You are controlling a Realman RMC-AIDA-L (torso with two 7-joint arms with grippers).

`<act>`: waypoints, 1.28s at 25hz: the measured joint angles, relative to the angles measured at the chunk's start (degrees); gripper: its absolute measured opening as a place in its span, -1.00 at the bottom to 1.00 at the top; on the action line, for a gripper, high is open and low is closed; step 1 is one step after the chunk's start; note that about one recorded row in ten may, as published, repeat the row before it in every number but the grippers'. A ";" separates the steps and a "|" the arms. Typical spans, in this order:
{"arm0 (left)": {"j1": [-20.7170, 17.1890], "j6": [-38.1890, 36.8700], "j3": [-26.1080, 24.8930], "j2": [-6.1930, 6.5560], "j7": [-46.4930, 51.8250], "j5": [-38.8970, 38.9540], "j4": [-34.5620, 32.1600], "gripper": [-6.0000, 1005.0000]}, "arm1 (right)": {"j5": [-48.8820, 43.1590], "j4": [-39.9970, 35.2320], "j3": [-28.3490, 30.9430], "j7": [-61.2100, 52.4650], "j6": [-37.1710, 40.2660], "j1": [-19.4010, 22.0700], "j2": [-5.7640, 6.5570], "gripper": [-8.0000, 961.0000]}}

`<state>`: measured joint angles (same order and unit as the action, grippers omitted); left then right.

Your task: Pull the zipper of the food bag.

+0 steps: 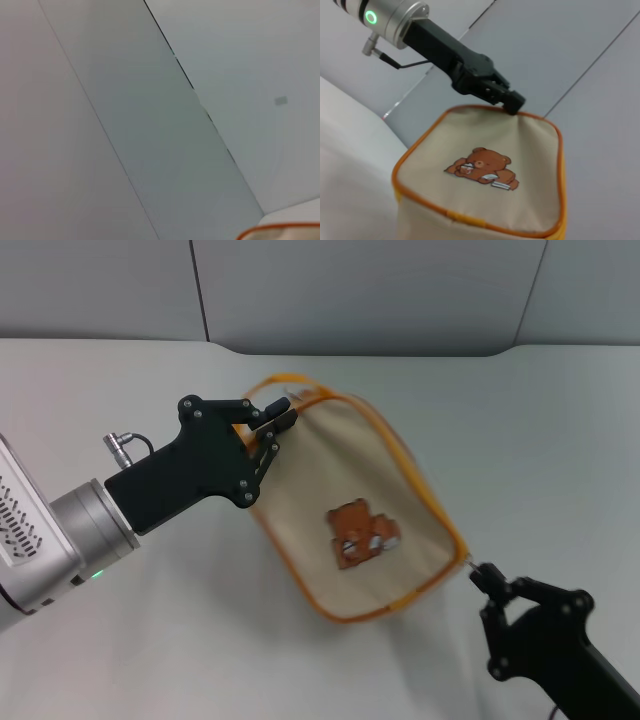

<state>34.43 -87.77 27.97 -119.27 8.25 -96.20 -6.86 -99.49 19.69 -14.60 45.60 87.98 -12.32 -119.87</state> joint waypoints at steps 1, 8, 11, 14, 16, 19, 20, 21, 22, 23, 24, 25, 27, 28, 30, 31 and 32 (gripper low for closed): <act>0.00 0.10 -0.03 0.02 0.00 0.08 -0.01 -0.93 | 0.06 -0.22 0.10 -0.09 0.88 0.29 0.05 -0.98; -1.29 -0.64 -0.30 0.02 0.26 0.15 0.72 -0.94 | 0.74 0.68 2.43 -2.47 6.10 -1.02 0.00 -0.98; -3.39 -2.63 -1.57 0.11 0.74 0.26 1.58 -0.96 | 0.74 0.53 5.04 -7.82 6.99 -1.94 0.13 -0.98; -5.89 -4.50 -3.21 0.18 2.65 0.36 1.76 -0.99 | 0.73 -1.48 7.51 -19.90 8.12 -3.38 0.40 -0.65; -7.41 -4.75 -4.31 0.35 6.13 0.59 1.46 -0.97 | 0.64 -5.12 8.76 -32.46 8.67 -4.89 0.45 -0.46; -9.43 -4.87 -5.10 0.48 12.16 1.27 0.85 -0.94 | -0.09 -13.44 8.71 -55.94 9.64 -7.75 0.51 -0.17; -10.05 -4.87 -5.12 0.50 14.62 1.30 0.38 -0.93 | -0.60 -16.13 8.23 -62.75 10.02 -8.65 0.54 -0.13; -10.68 -4.82 -4.63 0.55 18.03 1.12 -0.48 -0.92 | -1.85 -19.81 7.20 -70.37 10.51 -9.69 0.55 -0.09; -11.08 -4.79 -3.78 0.62 20.72 0.73 -1.40 -0.91 | -3.10 -23.43 6.01 -77.01 10.97 -10.78 0.57 -0.06; -11.44 -4.84 -2.81 0.71 22.66 0.20 -2.28 -0.90 | -4.45 -26.56 4.66 -82.65 11.41 -11.58 0.60 -0.02; -11.91 -5.14 -1.41 0.84 25.11 -0.50 -3.52 -0.89 | -5.92 -30.22 2.79 -88.03 11.86 -12.46 0.68 0.02; -12.53 -5.95 0.31 0.98 27.02 -1.31 -4.98 -0.88 | -7.65 -33.85 0.44 -93.25 12.41 -13.28 0.75 0.06; -13.77 -8.48 4.85 1.39 30.95 -3.42 -8.50 -0.64 | -10.93 -39.60 -4.48 -99.27 13.90 -14.37 0.91 0.13; -14.06 -9.74 6.70 1.60 32.21 -4.55 -9.86 -0.53 | -12.49 -41.61 -7.30 -101.31 14.78 -14.78 0.99 0.17; -14.61 -12.52 10.78 2.05 35.01 -7.31 -12.80 -0.44 | -15.81 -44.83 -13.72 -103.41 17.20 -15.41 1.41 0.24; -14.77 -13.52 12.38 2.21 36.14 -8.58 -14.00 -0.40 | -18.57 -46.70 -18.83 -103.52 18.78 -15.70 1.58 0.32; -14.86 -14.57 13.87 2.31 37.28 -10.17 -15.09 -0.35 | -18.57 -46.70 -18.83 -103.52 18.78 -15.70 1.58 0.39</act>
<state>19.57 -102.34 41.84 -116.96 45.53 -106.37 -21.95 -118.06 -27.01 -33.43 -57.92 106.76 -28.02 -118.30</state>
